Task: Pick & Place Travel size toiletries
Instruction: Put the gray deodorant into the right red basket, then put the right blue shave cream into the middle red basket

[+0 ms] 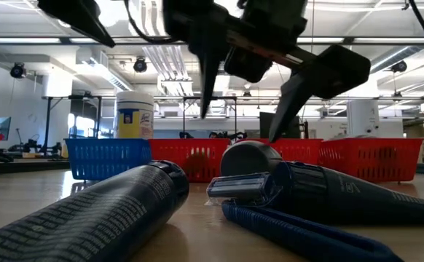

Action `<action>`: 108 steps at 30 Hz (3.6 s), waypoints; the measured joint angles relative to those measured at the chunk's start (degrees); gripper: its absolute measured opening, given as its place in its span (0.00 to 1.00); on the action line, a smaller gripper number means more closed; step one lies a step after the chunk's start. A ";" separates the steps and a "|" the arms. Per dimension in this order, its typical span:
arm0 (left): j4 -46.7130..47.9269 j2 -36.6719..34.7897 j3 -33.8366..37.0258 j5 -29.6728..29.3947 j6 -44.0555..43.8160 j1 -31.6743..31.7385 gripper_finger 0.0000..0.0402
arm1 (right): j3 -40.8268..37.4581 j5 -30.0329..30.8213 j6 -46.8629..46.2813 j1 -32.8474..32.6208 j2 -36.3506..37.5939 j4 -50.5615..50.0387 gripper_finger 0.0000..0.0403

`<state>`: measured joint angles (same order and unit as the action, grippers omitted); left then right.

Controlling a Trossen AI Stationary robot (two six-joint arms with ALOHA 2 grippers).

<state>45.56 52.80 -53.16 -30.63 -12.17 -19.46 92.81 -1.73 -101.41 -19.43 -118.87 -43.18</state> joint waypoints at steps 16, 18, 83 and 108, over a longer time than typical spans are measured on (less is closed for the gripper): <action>-1.51 -9.03 4.80 -0.25 -0.37 0.02 0.71 | 8.11 0.92 -8.78 -1.32 -5.09 -9.78 0.86; -1.51 -9.03 4.80 -0.31 -0.31 0.02 0.71 | 7.93 1.07 -9.38 -1.30 -5.35 -9.52 0.87; -5.71 -8.42 4.78 -3.10 -0.43 0.11 0.71 | -16.68 16.96 7.03 8.55 16.97 -31.68 0.76; -5.69 -8.35 4.78 -3.10 0.09 0.09 0.71 | -2.43 2.72 37.77 -12.15 6.18 -5.86 0.79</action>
<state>39.88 44.45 -48.38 -33.74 -12.08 -19.37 90.38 0.99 -63.64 -31.58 -112.69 -49.04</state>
